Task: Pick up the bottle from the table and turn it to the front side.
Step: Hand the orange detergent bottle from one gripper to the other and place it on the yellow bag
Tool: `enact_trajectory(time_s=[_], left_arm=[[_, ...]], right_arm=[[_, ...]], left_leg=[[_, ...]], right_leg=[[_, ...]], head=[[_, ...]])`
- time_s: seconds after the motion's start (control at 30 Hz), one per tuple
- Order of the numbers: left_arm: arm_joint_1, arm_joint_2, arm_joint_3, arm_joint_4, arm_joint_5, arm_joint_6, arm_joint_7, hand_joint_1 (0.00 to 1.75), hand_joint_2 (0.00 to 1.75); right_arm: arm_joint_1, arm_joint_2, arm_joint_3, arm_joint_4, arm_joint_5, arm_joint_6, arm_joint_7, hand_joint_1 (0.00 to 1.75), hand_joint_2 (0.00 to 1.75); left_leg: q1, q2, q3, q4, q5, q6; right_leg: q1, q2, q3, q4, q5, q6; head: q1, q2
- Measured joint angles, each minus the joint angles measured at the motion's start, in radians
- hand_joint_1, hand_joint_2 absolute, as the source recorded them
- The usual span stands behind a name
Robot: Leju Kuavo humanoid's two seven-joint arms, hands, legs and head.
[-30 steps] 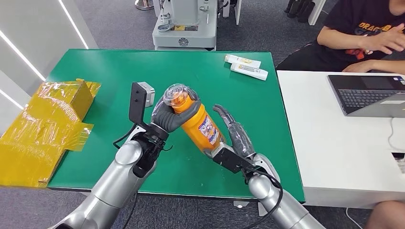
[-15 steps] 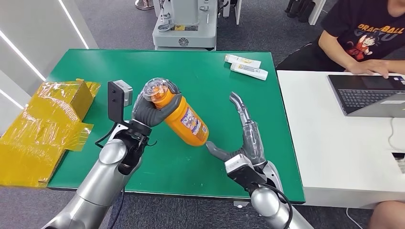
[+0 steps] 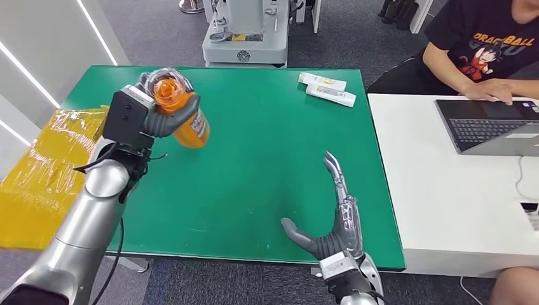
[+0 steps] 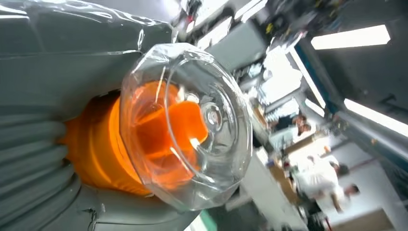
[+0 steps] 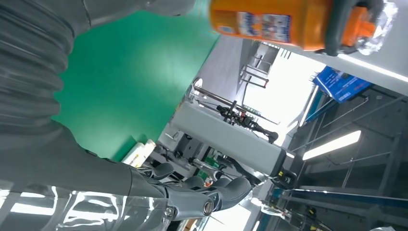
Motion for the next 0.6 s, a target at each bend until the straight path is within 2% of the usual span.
enact_trajectory(time_s=[0.13,0.33,0.4,0.6], left_arm=[[-0.039,0.044,0.001,0.0,-0.121,0.012,0.03,1.75,1.75],[-0.121,0.141,-0.014,0.008,-0.335,-0.016,0.06,1.75,1.75],[-0.138,0.198,-0.033,0.009,-0.429,-0.034,0.066,1.75,1.75],[-0.176,0.419,-0.118,-0.012,-0.614,-0.101,0.052,1.75,1.75]], right_arm=[[0.027,0.0,-0.007,-0.019,-0.007,0.009,-0.006,0.0,1.75],[0.077,0.001,-0.025,-0.05,-0.016,0.039,-0.022,0.0,1.75],[0.086,0.005,-0.028,-0.058,-0.022,0.061,-0.022,0.0,1.75],[0.123,0.027,-0.047,-0.078,-0.026,0.136,-0.018,0.0,1.75]], left_leg=[[0.0,-0.001,0.0,0.0,0.0,-0.001],[0.001,0.001,0.0,0.0,0.0,-0.002],[0.001,0.004,0.0,-0.001,0.0,-0.002],[0.001,0.01,0.003,-0.003,-0.001,-0.006]], right_leg=[[0.0,-0.001,0.0,0.0,0.0,0.0],[0.001,0.001,-0.001,0.0,0.0,-0.002],[0.001,0.003,-0.001,0.001,0.0,-0.003],[0.001,0.009,-0.003,0.001,-0.001,-0.006]], head=[[0.0,0.0],[0.0,0.0],[0.001,0.0],[0.0,0.0]])
